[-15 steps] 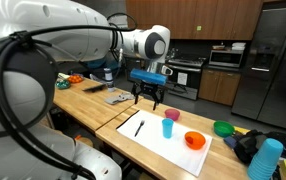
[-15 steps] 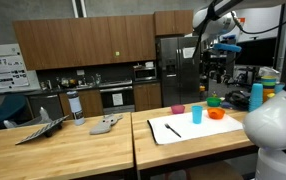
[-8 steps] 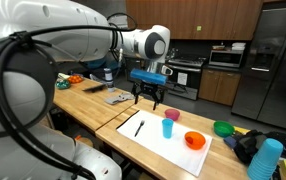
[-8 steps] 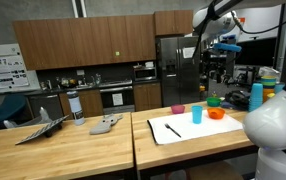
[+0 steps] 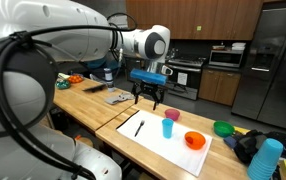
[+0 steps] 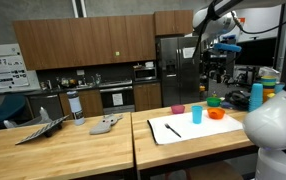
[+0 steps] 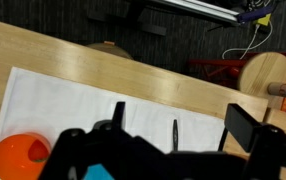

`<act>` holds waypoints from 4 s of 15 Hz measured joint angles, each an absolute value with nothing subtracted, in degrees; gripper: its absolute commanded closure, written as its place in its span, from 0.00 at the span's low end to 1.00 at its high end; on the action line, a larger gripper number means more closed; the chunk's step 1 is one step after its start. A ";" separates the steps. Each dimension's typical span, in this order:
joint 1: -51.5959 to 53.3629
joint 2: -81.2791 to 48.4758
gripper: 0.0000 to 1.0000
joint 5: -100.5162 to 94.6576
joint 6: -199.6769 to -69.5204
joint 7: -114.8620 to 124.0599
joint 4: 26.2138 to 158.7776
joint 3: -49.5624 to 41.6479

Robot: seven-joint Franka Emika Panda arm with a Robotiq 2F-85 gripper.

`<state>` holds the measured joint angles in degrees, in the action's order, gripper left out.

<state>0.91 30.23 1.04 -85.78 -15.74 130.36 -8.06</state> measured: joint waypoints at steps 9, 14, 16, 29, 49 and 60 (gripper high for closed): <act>-0.68 29.73 0.00 -4.48 -85.64 -17.86 128.87 -8.54; -4.40 29.33 0.00 -19.46 -85.77 -24.00 126.68 -11.72; -5.93 29.50 0.00 -26.75 -87.01 -26.76 126.66 -13.48; -16.85 28.25 0.00 -40.97 -116.59 -10.88 139.45 -23.26; -13.13 24.82 0.00 -26.98 -123.97 -45.67 137.94 -23.50; -12.08 22.43 0.00 -28.03 -136.48 -58.76 143.61 -21.86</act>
<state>-12.08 22.43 -28.03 -136.48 -58.76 143.61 -21.86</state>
